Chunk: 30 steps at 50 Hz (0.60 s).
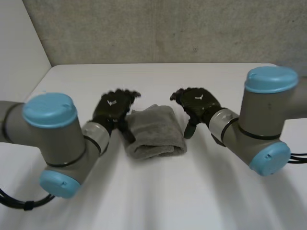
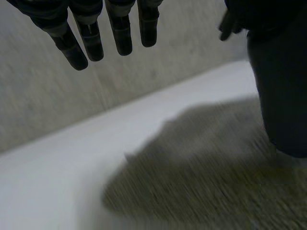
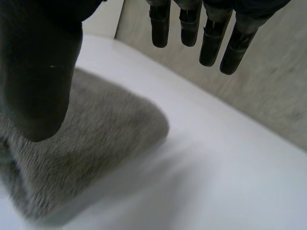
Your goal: Fold the towel.
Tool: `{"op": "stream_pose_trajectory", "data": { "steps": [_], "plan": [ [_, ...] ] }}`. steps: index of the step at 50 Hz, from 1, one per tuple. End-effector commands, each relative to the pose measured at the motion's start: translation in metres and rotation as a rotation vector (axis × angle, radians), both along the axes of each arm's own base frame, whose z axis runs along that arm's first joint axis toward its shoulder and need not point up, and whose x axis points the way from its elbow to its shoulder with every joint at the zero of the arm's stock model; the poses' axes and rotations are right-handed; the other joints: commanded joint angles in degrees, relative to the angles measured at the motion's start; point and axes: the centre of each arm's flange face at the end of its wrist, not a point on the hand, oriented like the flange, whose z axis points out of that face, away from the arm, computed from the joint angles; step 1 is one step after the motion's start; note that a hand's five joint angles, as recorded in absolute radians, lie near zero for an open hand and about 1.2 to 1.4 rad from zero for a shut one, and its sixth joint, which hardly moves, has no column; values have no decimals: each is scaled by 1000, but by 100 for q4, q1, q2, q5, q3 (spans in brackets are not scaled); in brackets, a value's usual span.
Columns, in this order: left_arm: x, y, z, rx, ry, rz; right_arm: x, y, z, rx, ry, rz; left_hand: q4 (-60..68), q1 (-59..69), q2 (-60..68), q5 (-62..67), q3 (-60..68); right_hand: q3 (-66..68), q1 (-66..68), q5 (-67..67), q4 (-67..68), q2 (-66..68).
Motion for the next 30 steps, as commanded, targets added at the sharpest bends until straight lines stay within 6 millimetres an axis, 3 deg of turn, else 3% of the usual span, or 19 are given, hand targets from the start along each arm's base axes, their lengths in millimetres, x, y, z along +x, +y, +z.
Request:
{"op": "stream_pose_trajectory", "data": {
  "steps": [1, 8, 13, 17, 19, 20, 21, 22, 25, 26, 27, 28, 29, 30],
  "plan": [
    [2, 5, -46, 100, -100, 40, 7, -8, -34, 126, 68, 6, -283, -314, -252, -1081, -190, -360, -307, -340, -449, -391],
    [2, 4, -55, 88, -153, 31, 9, -11, -51, 168, 92, 5, -300, -331, -269, -1097, -207, -360, -307, -340, -449, -391],
    [-1, 0, -44, 52, -146, 33, 11, -7, -48, 169, 94, 13, -300, -331, -269, -1097, -207, -360, -307, -340, -449, -391],
    [-1, -2, -18, -2, -108, 37, 10, -7, -40, 148, 81, 11, -334, -364, -302, -1131, -241, -360, -307, -340, -449, -391],
    [-1, -2, -6, -25, -89, 39, 4, -9, -2, 68, 37, -7, -334, -364, -302, -1131, -241, -360, -307, -340, -449, -391],
    [0, -2, 6, -49, -70, 44, 4, -9, -2, 68, 37, -8, -350, -381, -319, -1148, -258, -360, -307, -340, -449, -391],
    [0, -2, 6, -49, -70, 44, 1, -6, 17, 25, 14, -14, -351, -381, -319, -1148, -258, -360, -307, -340, -449, -391],
    [2, -4, 19, -76, -50, 50, -2, -4, 36, -18, -13, -26, -367, -398, -336, -1164, -274, -360, -307, -340, -449, -391],
    [5, -3, 50, -144, -7, 60, -6, -2, 54, -54, -46, -53, -384, -415, -353, -1181, -291, -360, -307, -340, -449, -391],
    [8, -3, 67, -180, 16, 69, -10, 1, 72, -83, -82, -84, -401, -432, -369, -1198, -308, -360, -307, -340, -449, -391],
    [8, -3, 67, -181, 16, 69, -16, 3, 91, -114, -120, -119, -401, -432, -370, -1198, -308, -360, -307, -340, -449, -391],
    [14, -5, 84, -218, 38, 86, -16, 4, 91, -115, -120, -120, -401, -432, -370, -1198, -308, -360, -307, -340, -449, -391],
    [14, -5, 84, -219, 38, 86, -24, 4, 107, -143, -151, -167, -401, -432, -370, -1198, -308, -360, -307, -340, -449, -391],
    [20, -7, 100, -246, 53, 104, -35, 1, 120, -171, -171, -223, -401, -432, -370, -1198, -308, -360, -307, -340, -449, -391]
  ]
}}
